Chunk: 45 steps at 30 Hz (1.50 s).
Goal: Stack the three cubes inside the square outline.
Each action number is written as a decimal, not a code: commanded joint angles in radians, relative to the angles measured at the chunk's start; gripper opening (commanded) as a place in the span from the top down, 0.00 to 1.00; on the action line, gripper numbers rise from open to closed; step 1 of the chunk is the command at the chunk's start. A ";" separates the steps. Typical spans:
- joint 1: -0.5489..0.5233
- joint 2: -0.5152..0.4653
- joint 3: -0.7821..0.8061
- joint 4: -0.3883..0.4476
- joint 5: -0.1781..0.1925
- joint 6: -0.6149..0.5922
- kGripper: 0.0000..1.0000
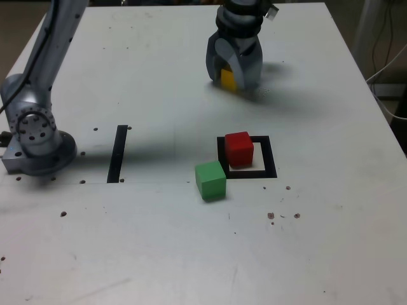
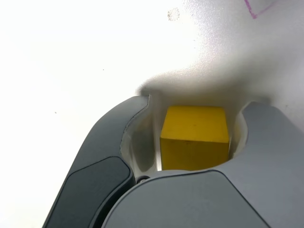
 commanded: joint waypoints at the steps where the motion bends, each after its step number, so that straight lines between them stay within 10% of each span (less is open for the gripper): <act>1: -0.001 -0.008 0.000 0.003 0.001 -0.001 0.64; 18: -0.029 -0.084 0.007 0.031 -0.013 -0.030 0.64; 25: -0.052 -0.151 0.035 0.057 -0.083 -0.079 0.64; 45: -0.266 -0.274 0.147 0.199 -0.057 -0.623 0.64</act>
